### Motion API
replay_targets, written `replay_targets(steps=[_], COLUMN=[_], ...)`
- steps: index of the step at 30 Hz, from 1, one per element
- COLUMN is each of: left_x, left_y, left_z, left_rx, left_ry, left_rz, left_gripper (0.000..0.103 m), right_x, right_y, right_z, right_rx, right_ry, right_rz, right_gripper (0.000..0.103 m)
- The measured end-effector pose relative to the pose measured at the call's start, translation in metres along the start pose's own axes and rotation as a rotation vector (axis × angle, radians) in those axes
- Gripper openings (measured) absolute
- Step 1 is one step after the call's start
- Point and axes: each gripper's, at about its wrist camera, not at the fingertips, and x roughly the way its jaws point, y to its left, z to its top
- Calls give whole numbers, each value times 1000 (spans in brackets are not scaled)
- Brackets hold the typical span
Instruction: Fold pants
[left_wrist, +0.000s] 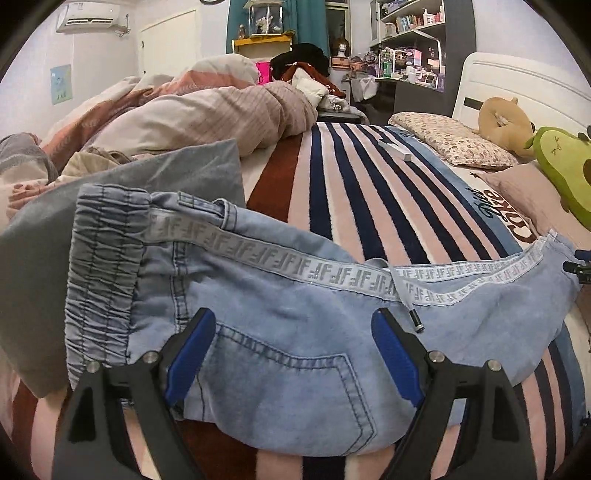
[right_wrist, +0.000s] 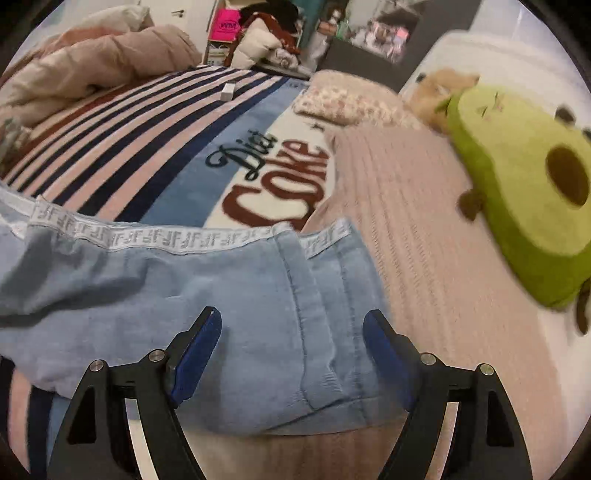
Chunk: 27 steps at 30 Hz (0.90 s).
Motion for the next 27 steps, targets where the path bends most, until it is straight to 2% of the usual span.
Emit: replay_targets(steps=[3,6,7,8,9,10,14,16,19,22,24,26,27], left_x=[1,0,-2,-3,-5,-8,-16,-20,-24,-26,-28,-32,-33], left_y=[-1,2,4,6,8,11,23,33,45,61,71,80,84], left_z=[-1,-1,-1,-2,-2,-3,-7,-10,-15,-26,-33,-38,-41], left_rx=[-13,-26,-32,-37,-41,-47,-72,-87,-103,-146,-167,-175,-182], left_ry=[-1,-1,-2,-5,-7,-10,-24,-26,-25,-12,-10,-12,-12], left_rz=[-2,6,10,13,15,18,61,90,134,174,209,247,260], left_gripper=[84,84,84,84,84,84,84,84,84,84,86,88,91], right_x=[5,22,24,24,23,20,-5,-18,-29,-21,-20,-25,-30], right_y=[4,12,14,14,14,14,0,-9,-24,-31,-28,-29,-30], right_z=[6,9,8,7,6,4,0,-1,-1,0,-1,-5,-6], right_rx=[-17,-52,-58,-64,-61,-56,16,59,90,103,93,94,103], right_ry=[3,79,83,84,79,62,-48,-78,-76,-22,-11,-14,-32], right_rz=[33,23,10,2,18,10,-65,-83,-116,-111,-122,-164,-175], right_gripper=[72,70,48,10,6,6,4,4,4,6,18,62,68])
